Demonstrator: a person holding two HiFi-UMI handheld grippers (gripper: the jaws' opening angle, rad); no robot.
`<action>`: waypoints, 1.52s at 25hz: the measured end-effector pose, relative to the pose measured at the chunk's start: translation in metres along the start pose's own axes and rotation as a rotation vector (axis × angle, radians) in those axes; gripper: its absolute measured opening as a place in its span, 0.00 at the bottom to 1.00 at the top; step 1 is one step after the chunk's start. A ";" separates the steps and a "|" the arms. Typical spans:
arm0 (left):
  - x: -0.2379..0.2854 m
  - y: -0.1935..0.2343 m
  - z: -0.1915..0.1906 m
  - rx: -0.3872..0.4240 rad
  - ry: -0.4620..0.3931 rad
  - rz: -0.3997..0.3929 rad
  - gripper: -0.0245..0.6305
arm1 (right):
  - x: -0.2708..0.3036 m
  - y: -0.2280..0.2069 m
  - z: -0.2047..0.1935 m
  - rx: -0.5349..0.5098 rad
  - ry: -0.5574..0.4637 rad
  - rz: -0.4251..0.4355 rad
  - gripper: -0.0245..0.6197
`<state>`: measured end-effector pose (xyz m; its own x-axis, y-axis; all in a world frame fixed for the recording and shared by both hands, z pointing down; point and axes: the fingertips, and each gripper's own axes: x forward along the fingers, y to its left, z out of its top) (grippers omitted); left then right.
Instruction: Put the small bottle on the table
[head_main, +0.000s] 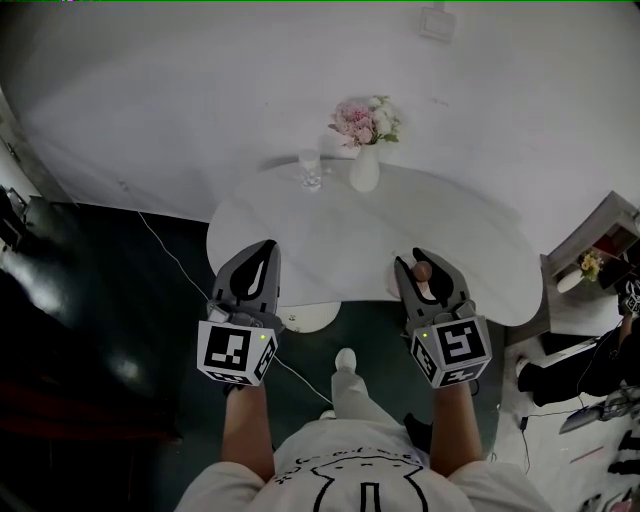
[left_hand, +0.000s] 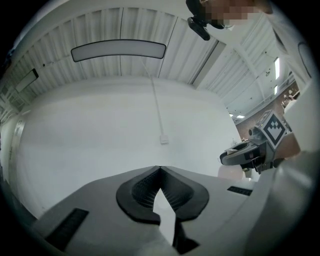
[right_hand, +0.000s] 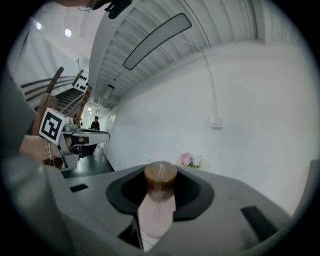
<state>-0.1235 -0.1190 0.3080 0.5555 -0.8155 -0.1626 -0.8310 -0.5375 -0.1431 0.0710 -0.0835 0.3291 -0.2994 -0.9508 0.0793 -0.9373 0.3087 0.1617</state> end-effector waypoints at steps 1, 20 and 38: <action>0.004 0.002 -0.002 0.002 0.003 0.000 0.04 | 0.006 -0.002 -0.001 0.004 0.002 0.004 0.22; 0.130 0.065 -0.048 -0.024 0.054 0.034 0.04 | 0.165 -0.057 -0.036 0.047 0.052 0.108 0.22; 0.227 0.103 -0.086 -0.022 0.109 0.057 0.04 | 0.273 -0.101 -0.077 0.089 0.127 0.172 0.22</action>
<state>-0.0857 -0.3777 0.3406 0.5018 -0.8627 -0.0630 -0.8623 -0.4932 -0.1145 0.0978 -0.3723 0.4098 -0.4362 -0.8720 0.2220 -0.8883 0.4567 0.0485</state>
